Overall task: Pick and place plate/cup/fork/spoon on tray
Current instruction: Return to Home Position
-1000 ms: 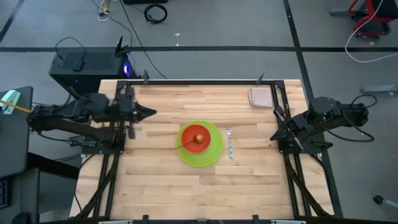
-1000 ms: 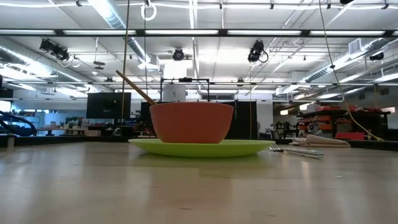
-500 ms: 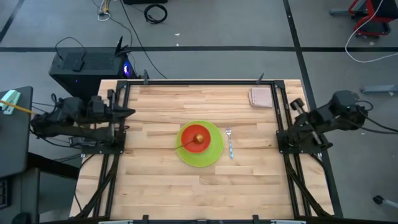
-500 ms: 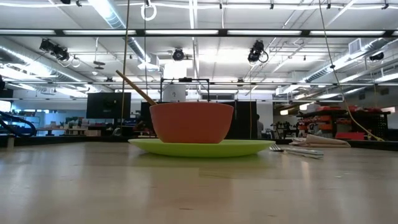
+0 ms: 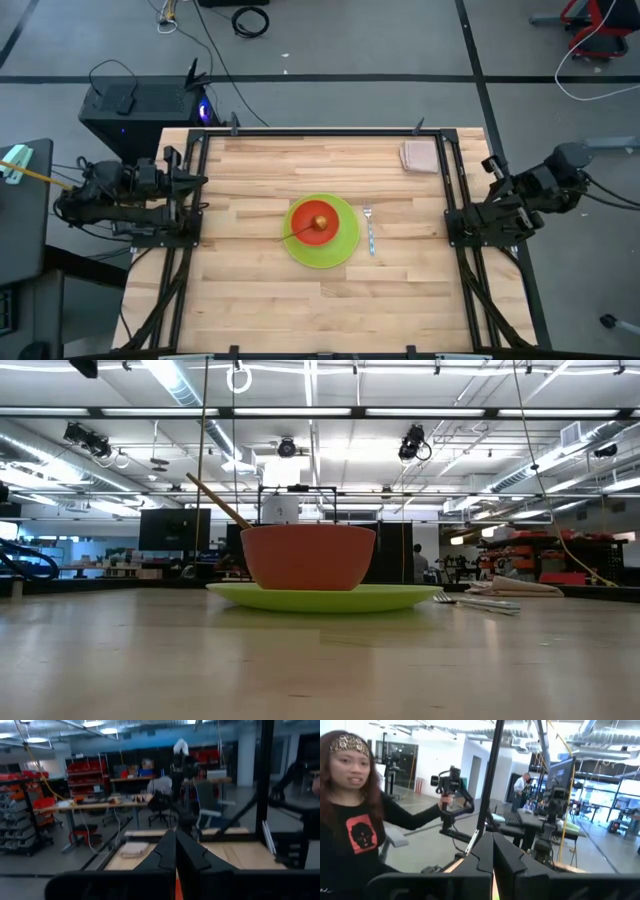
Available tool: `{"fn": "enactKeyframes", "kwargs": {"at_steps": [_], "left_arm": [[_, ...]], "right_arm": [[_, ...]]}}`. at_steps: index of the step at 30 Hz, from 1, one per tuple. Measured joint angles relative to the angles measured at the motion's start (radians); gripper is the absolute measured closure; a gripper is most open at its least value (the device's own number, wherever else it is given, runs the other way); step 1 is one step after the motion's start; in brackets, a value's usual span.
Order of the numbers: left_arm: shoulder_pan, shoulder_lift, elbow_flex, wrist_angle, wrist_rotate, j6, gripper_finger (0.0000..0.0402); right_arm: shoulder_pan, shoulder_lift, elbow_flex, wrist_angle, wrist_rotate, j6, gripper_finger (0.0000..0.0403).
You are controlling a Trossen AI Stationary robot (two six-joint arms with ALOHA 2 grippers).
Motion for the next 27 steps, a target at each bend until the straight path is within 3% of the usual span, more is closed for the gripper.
{"fn": "enactKeyframes", "kwargs": {"at_steps": [7,17,22,27], "left_arm": [[0.000,-0.060,-0.044,-0.017,0.003,0.046,0.0375],[-0.001,-0.095,-0.083,-0.018,0.006,0.066,0.0393],[0.000,-0.095,-0.113,0.011,0.059,0.048,0.0380],[0.000,-0.095,-0.195,0.103,0.064,0.058,0.0394]], "right_arm": [[0.000,-0.001,-0.017,0.009,0.053,0.004,0.0396],[0.000,-0.008,-0.020,0.019,0.059,0.031,0.0396],[0.000,-0.008,-0.082,0.086,0.059,0.058,0.0396],[0.000,-0.008,-0.168,0.179,0.059,0.076,0.0396]]}}
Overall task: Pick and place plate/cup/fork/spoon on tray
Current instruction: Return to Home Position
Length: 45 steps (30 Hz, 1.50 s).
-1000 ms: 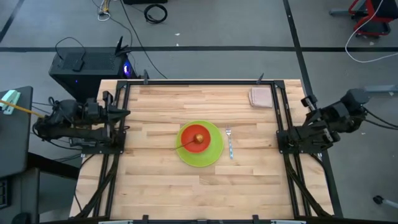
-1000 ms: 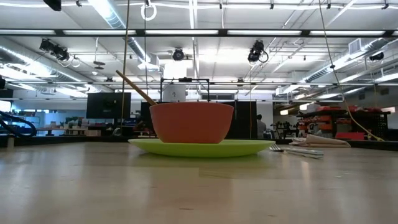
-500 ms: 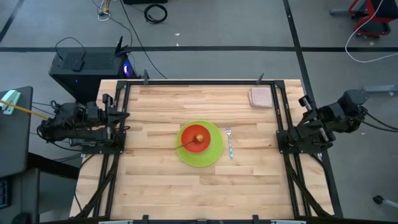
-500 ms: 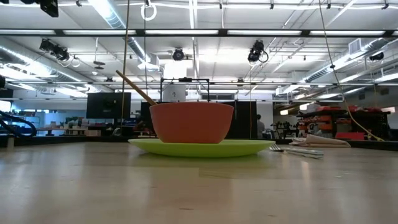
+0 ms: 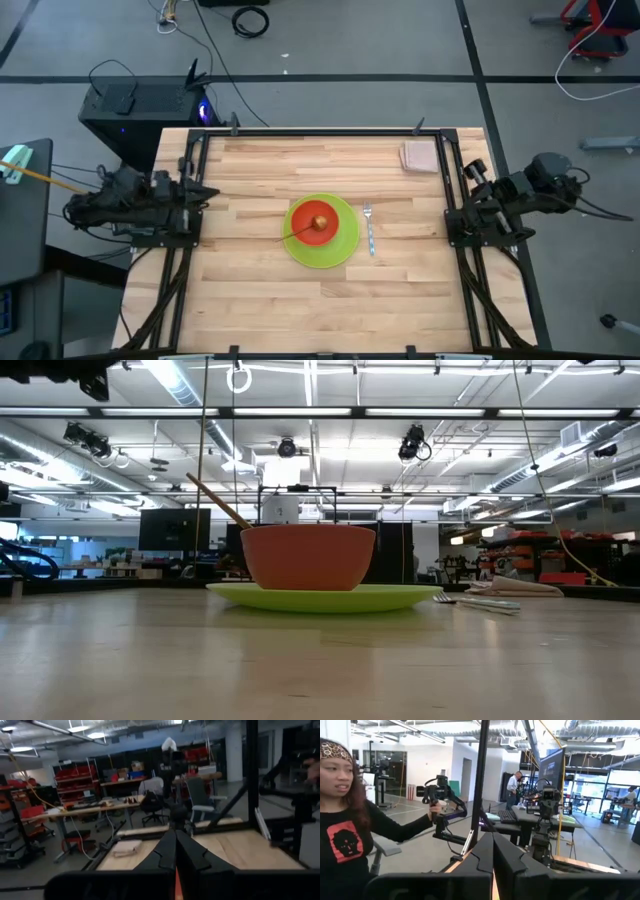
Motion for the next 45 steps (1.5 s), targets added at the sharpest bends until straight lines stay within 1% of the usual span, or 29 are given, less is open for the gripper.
{"fn": "enactKeyframes", "kwargs": {"at_steps": [3,6,9,11,16,18,24,30,34,38,42,45], "left_arm": [[0.000,0.000,-0.062,0.047,0.001,0.002,0.0395],[0.000,0.000,-0.128,0.132,0.000,-0.003,0.0387],[0.000,0.000,-0.198,0.211,0.000,-0.006,0.0386],[0.000,0.000,-0.241,0.273,0.000,-0.023,0.0392],[0.000,0.000,-0.335,0.374,0.000,-0.067,0.0392],[0.000,0.000,-0.365,0.383,0.000,-0.087,0.0388],[0.000,0.000,-0.384,0.402,0.000,-0.082,0.0396],[0.000,0.001,-0.384,0.380,0.001,-0.084,0.0389],[0.000,0.001,-0.384,0.380,0.038,-0.095,0.0396],[0.000,0.001,-0.389,0.381,0.096,-0.109,0.0388],[0.000,0.002,-0.442,0.399,0.105,-0.117,0.0395],[0.001,0.003,-0.444,0.378,0.102,-0.135,0.0395]], "right_arm": [[0.000,0.000,-0.052,0.064,0.027,0.019,0.0396],[0.000,0.000,-0.101,0.101,0.063,0.026,0.0397],[0.000,0.000,-0.151,0.153,0.063,0.038,0.0398],[0.000,0.000,-0.178,0.168,0.063,0.062,0.0398],[0.000,0.000,-0.248,0.206,0.061,0.090,0.0398],[0.000,0.000,-0.281,0.241,0.060,0.090,0.0398],[0.000,-0.001,-0.382,0.320,0.056,0.116,0.0398],[0.000,-0.001,-0.479,0.407,0.055,0.131,0.0398],[0.000,-0.001,-0.534,0.467,0.054,0.131,0.0398],[0.000,-0.001,-0.581,0.515,0.052,0.134,0.0398],[0.000,-0.001,-0.624,0.559,0.052,0.133,0.0398],[0.000,0.000,-0.634,0.563,0.052,0.130,0.0398]]}}
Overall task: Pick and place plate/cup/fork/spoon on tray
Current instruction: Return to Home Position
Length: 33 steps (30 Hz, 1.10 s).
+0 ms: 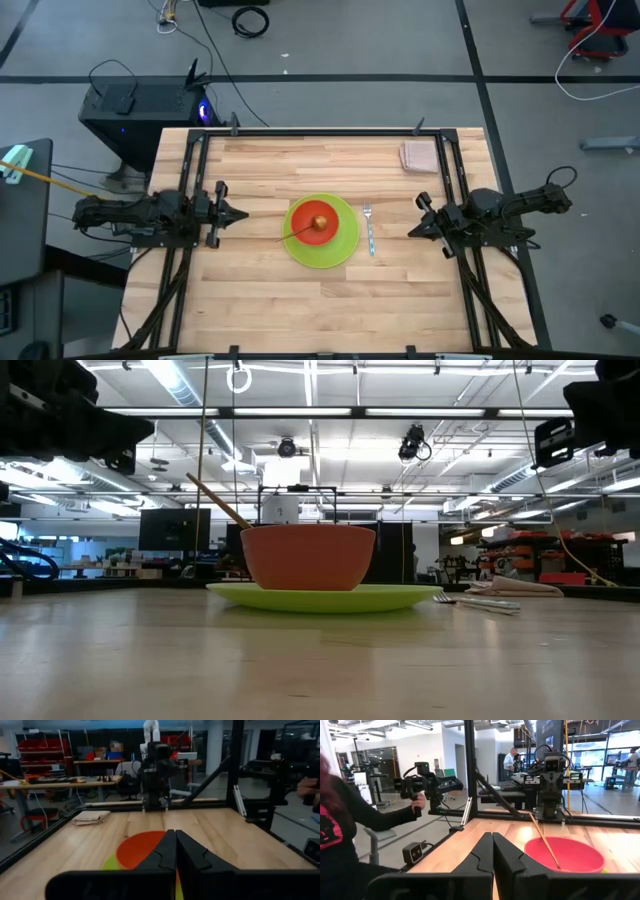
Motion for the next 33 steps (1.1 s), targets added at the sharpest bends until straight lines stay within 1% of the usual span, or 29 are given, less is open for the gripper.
{"fn": "enactKeyframes", "kwargs": {"at_steps": [5,9,13,19,26,33], "left_arm": [[-0.001,-0.001,0.000,-0.012,0.035,-0.003,0.0391],[0.000,-0.001,0.000,-0.020,0.034,0.001,0.0396],[0.000,-0.001,0.000,-0.029,0.034,-0.009,0.0383],[0.000,-0.001,0.000,-0.041,0.033,-0.026,0.0385],[0.000,-0.001,-0.001,-0.033,0.032,-0.025,0.0390],[0.000,-0.001,-0.001,-0.030,0.032,-0.025,0.0370]], "right_arm": [[0.000,0.000,0.000,0.000,0.000,-0.043,0.0399],[0.000,0.000,0.000,-0.001,0.000,-0.051,0.0400],[0.000,0.001,0.000,-0.011,0.000,-0.065,0.0400],[0.000,0.001,0.000,-0.025,0.000,-0.223,0.0391],[0.000,0.001,0.000,-0.024,0.000,-0.228,0.0389],[0.000,0.001,0.000,-0.024,0.000,-0.228,0.0389]]}}
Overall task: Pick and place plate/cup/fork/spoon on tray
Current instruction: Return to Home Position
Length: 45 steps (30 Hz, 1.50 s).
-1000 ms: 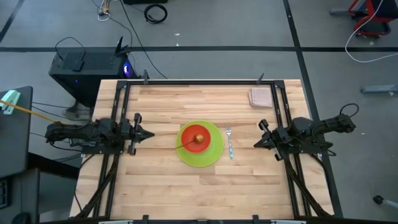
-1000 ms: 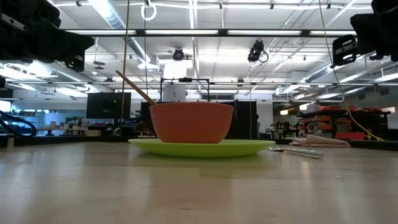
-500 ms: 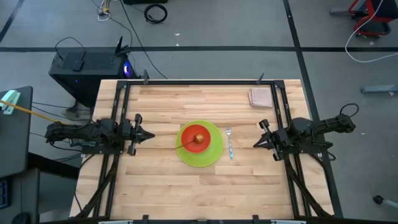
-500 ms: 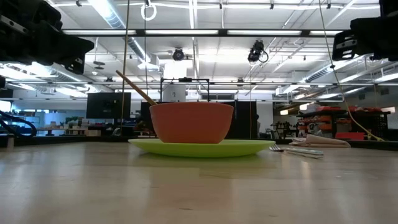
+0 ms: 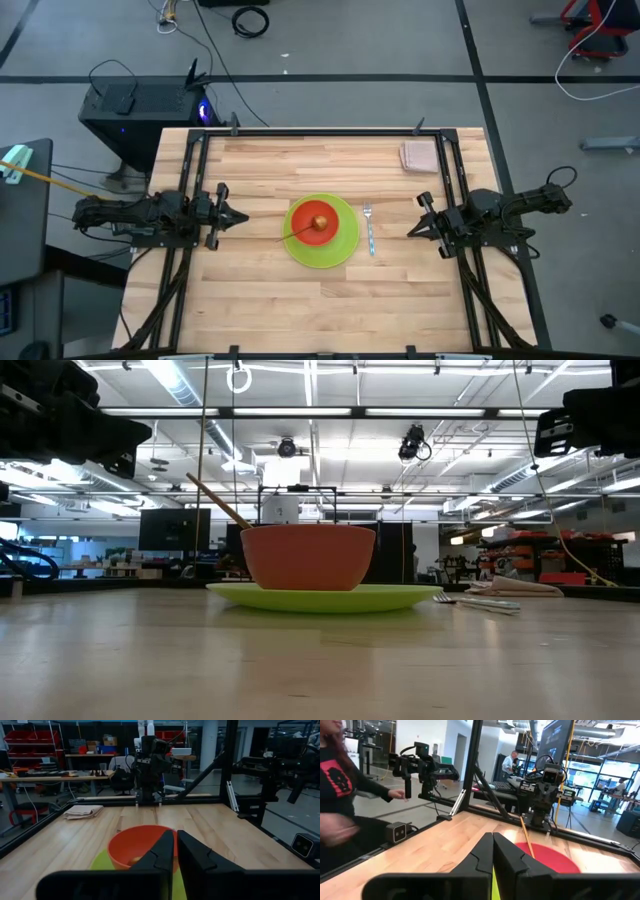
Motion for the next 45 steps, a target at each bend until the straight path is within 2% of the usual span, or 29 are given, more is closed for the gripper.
{"fn": "enactKeyframes", "kwargs": {"at_steps": [13,23,33,45], "left_arm": [[0.000,0.000,0.000,0.002,0.000,0.000,0.0378],[0.000,0.000,0.000,0.004,0.000,0.001,0.0366],[0.000,0.000,0.000,0.004,0.000,0.001,0.0378],[0.000,0.000,-0.001,0.004,0.000,0.001,0.0366]], "right_arm": [[0.000,0.000,0.001,0.000,0.000,0.000,0.0389],[0.000,0.000,0.001,0.000,0.000,0.000,0.0389],[0.000,0.000,0.001,0.001,0.000,0.000,0.0389],[0.000,0.001,0.001,0.001,0.000,0.000,0.0389]]}}
